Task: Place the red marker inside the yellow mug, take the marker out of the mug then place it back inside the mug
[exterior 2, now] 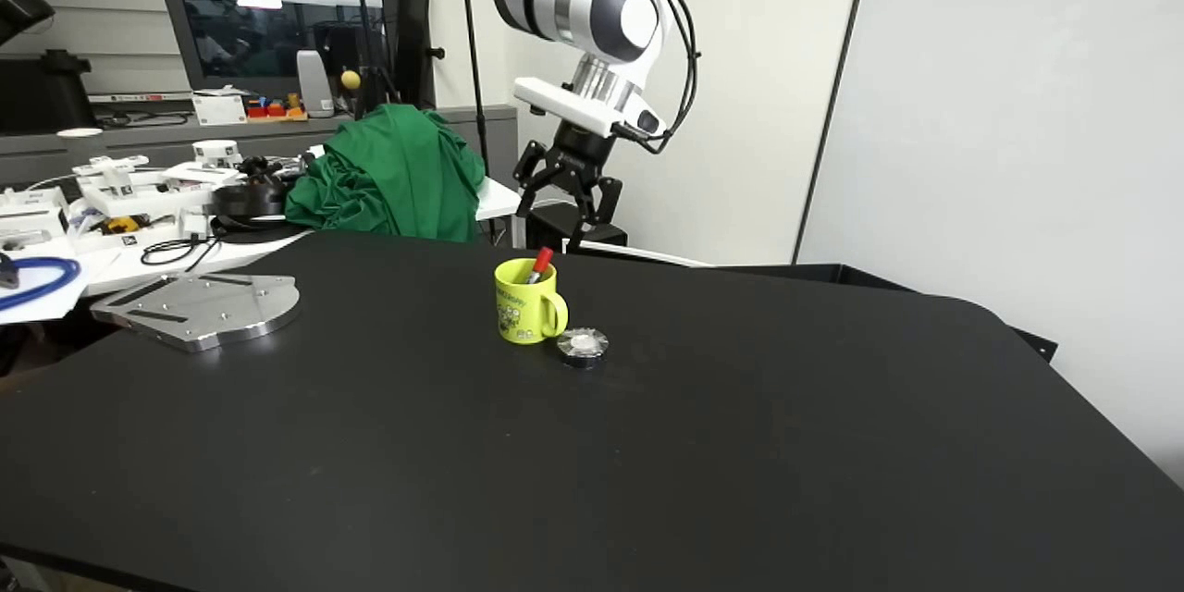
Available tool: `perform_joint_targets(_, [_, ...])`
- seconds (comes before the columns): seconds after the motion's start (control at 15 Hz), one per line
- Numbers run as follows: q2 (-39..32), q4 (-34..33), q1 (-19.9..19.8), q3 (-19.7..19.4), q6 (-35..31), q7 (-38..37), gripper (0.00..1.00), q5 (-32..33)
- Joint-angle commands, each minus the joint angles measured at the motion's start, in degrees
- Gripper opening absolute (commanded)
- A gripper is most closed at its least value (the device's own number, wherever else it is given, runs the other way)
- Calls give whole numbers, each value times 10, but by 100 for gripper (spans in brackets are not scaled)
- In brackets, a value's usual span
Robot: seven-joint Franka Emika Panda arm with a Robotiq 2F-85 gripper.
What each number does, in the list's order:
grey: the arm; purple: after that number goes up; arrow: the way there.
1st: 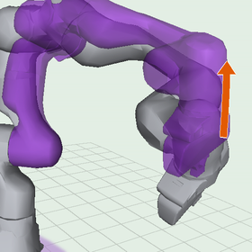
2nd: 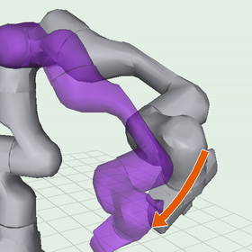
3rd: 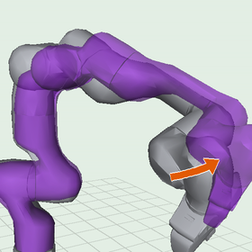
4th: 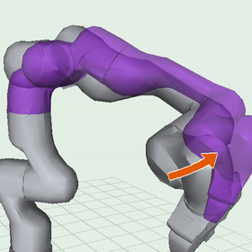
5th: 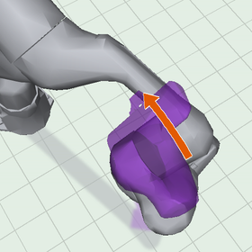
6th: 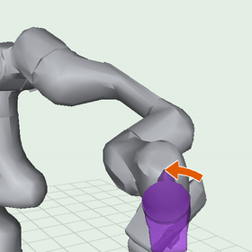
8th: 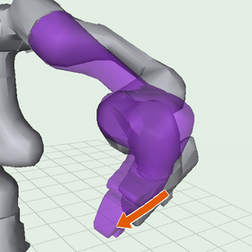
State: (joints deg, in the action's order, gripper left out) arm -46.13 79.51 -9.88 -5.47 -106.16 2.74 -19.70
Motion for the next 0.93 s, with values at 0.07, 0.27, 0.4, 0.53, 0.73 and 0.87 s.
perform_joint_targets(0.07, [-4,-17,-11,8,24,-11,100,36])
perform_joint_targets(0.27, [-13,-25,-8,6,24,-16,100,55])
perform_joint_targets(0.4, [-20,-34,-5,5,25,-20,100,66])
perform_joint_targets(0.53, [-29,-47,-4,5,28,-24,100,76])
perform_joint_targets(0.73, [-49,-76,-4,4,34,-47,100,80])
perform_joint_targets(0.87, [-66,-103,-4,4,50,-64,100,80])
